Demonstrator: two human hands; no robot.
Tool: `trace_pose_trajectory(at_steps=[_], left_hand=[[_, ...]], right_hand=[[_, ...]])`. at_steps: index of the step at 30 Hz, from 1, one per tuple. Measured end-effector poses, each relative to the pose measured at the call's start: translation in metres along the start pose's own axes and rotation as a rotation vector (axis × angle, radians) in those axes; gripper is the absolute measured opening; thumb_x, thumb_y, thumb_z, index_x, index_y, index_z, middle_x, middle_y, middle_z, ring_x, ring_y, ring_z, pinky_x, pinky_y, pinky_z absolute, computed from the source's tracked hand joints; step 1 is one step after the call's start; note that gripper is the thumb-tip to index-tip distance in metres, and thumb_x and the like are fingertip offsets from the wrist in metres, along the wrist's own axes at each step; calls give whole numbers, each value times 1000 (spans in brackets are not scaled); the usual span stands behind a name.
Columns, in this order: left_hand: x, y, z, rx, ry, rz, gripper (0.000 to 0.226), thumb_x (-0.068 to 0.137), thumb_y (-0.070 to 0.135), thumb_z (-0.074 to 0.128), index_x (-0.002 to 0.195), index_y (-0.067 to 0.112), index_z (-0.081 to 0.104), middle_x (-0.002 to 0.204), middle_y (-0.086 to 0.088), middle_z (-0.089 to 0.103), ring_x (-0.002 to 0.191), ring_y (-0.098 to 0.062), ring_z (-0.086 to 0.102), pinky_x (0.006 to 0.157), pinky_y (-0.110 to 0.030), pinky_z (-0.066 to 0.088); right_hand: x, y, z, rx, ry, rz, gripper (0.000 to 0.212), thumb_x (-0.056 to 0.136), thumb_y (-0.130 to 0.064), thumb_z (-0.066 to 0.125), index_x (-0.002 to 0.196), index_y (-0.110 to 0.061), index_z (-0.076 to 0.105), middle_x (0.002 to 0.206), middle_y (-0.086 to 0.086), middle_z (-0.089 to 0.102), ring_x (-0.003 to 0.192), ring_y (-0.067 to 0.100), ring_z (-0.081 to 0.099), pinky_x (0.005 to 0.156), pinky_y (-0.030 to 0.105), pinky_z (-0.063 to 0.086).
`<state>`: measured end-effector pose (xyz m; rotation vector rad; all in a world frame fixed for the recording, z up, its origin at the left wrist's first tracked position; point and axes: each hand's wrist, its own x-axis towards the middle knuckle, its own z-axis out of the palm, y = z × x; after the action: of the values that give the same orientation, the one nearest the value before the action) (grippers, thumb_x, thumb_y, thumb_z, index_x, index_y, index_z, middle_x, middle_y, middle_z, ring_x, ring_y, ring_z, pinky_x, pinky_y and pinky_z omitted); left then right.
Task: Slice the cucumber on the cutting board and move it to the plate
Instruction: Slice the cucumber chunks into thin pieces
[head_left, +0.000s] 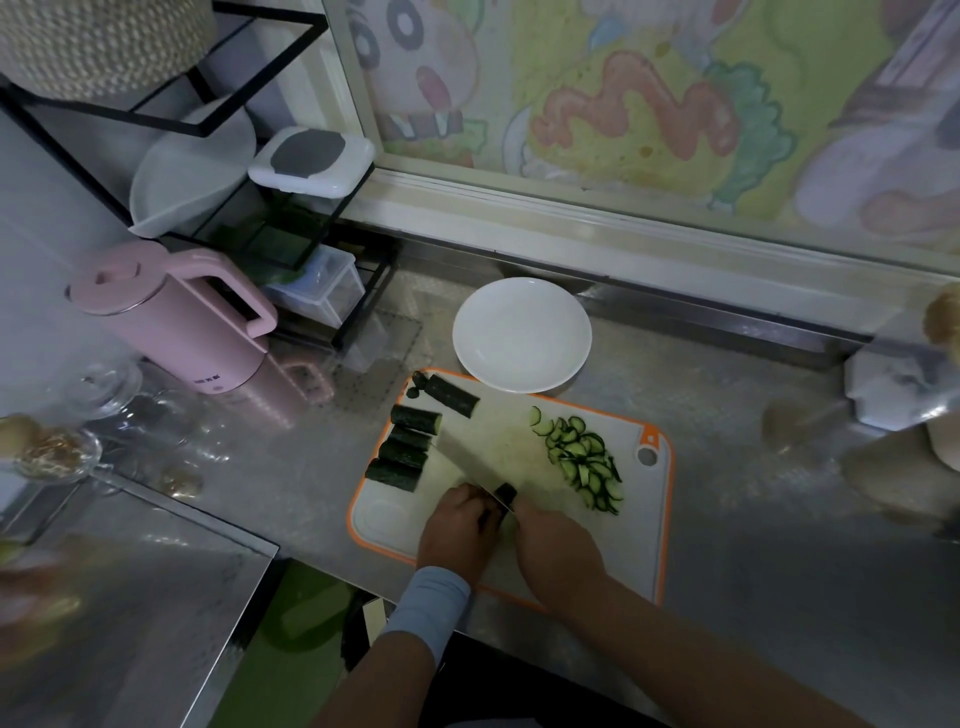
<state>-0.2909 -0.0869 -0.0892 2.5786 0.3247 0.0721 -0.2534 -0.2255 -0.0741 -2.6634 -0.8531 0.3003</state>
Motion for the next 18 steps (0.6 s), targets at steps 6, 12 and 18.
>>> trace_pose_trajectory(at_steps=[6,12,18], left_hand=[[-1,3,0,5,-13,-36,7,80,17,71,79,10,73,83,-6,65,77,-24,61,60,-26,46],[-1,4,-1,1,2,-35,5,77,14,74,76,9,72,80,-7,65,72,-26,61,58,-24,45],[0,2,0,-1,-14,-59,22,88,27,62,87,8,72,95,-6,64,86,-24,59,68,-24,41]], right_hand=[[-16,8,-3,96,-61,41,31,93,-16,47,121,-12,59,87,9,68,76,28,66,61,34,48],[-42,21,-10,27,-36,57,33,99,-26,35,128,-18,49,86,5,65,74,25,62,56,31,33],[-31,19,-4,68,-89,66,32,100,-22,34,130,-16,46,102,8,64,92,29,62,69,33,43]])
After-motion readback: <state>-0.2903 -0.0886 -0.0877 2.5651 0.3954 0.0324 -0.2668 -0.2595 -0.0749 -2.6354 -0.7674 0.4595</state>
